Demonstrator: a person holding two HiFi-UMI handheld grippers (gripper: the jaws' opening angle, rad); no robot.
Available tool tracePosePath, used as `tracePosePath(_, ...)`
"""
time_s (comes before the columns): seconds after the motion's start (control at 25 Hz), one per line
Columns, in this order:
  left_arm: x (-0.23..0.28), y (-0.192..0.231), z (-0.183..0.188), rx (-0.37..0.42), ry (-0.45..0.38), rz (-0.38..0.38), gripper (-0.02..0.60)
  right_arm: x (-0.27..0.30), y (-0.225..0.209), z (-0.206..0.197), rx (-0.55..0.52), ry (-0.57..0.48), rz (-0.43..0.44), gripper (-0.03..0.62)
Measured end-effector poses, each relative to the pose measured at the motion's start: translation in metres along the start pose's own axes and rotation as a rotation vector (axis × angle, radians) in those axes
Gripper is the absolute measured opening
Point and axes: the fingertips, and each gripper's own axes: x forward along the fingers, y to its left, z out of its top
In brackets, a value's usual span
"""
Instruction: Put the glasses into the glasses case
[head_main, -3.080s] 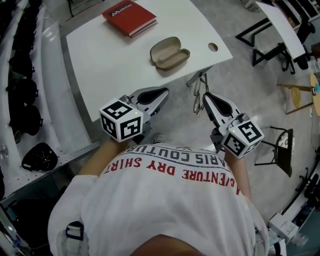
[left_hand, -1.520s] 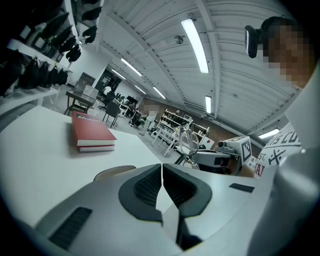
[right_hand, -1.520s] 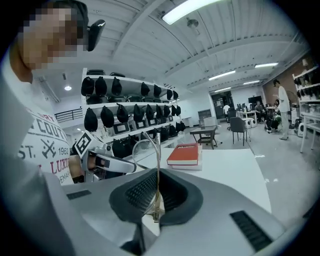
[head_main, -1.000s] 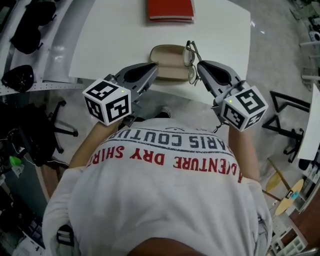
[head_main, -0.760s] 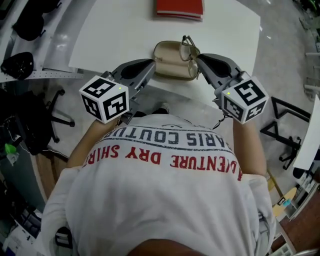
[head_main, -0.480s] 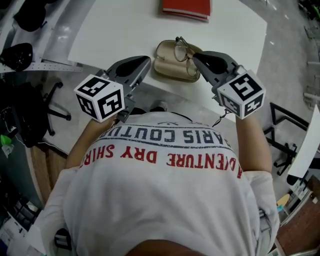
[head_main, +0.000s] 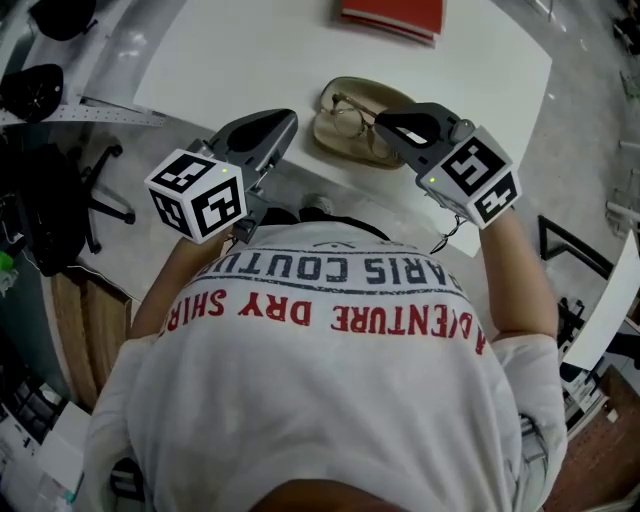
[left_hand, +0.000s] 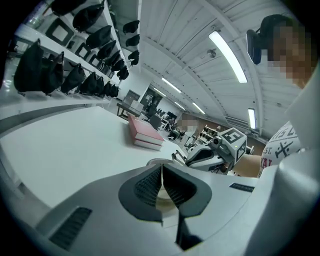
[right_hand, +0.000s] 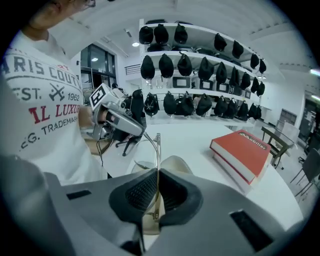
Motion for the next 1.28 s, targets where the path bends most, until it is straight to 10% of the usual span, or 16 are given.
tracePosePath(1.28, -0.026, 0.028, -0.001, -0.075, -0.007, 0.021, 0.029, 0.057, 0.006, -0.058, -0.030, 0.348, 0.098, 0.032)
